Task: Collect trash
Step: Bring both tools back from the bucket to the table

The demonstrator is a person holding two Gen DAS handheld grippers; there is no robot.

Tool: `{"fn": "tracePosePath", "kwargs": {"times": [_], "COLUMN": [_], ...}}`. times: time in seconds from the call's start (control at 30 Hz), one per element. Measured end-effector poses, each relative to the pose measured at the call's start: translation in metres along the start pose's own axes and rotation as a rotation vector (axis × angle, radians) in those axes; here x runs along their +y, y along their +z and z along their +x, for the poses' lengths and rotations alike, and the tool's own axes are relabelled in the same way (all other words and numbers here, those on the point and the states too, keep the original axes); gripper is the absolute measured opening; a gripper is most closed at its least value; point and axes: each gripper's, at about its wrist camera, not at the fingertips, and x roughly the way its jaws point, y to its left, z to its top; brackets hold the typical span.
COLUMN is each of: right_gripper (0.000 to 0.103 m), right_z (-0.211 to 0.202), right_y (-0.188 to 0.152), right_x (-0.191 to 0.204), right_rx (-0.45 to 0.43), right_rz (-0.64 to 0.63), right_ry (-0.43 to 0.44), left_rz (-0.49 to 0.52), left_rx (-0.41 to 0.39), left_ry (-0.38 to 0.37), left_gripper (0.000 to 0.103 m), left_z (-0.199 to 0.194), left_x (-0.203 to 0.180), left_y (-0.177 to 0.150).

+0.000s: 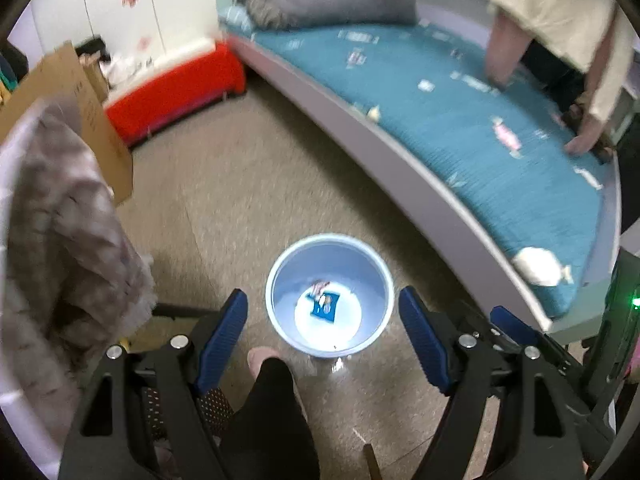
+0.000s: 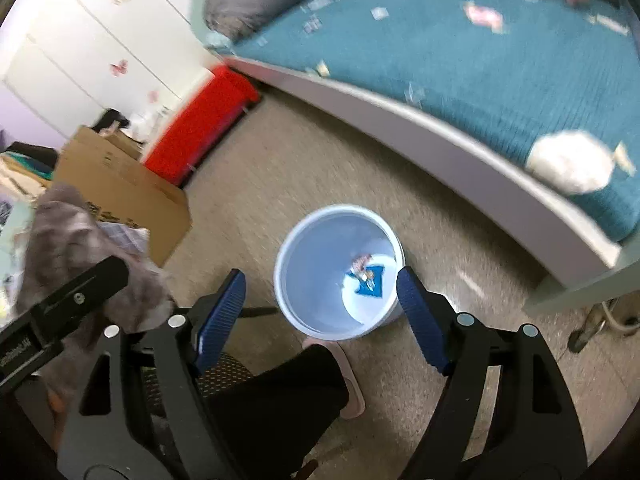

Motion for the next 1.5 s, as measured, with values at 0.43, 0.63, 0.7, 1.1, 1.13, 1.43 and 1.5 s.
{"fn": "tracePosePath", "kwargs": {"times": [0.43,0.63,0.7,1.1,1.13,1.43,1.5], "right_gripper": [0.078,0.079,0.079,0.079,0.079,0.08,0.08], "right_z": [-0.129,-0.137,-0.13,-0.073,-0.068,-0.046,-0.043], "right_y": [-0.014,-0.044,-0.056,-0.134,-0.138,-0.155,-0.157], "right_x": [0.147,0.25,0.288,0.443,0.448,0.444,0.444], "right_rx": [-0.203,-0.193,-0.168,-0.001,0.006,0.071,0.081], "right_rz": [-0.252,-0.443,-0.502,-0.742,-0.745,-0.739,-0.738], "right_ry": [0.211,0.325,0.356,0.401,0.399,0.381,0.382], "left_rz": [-0.115,-0.242,-0.315,-0.607,-0.62,-0.632,-0.632], "left_rx": [-0.368,-0.43,-0.42,-0.273,-0.252,-0.156,-0.146], "left_ry": [0.207,0.421,0.534,0.692,0.705,0.716,0.732], "left_gripper": [0.083,0.085,0.086,0.086,0.086,0.086,0.086], "left_z": [-0.196,-0.251,-0.263,-0.274,-0.269,-0.239,-0.236], "left_x": [0.075,0.152,0.189,0.318,0.326,0.345,0.346], "left_y": [-0.03,-0.069,-0.086,-0.153,-0.154,-0.168,-0.169]}}
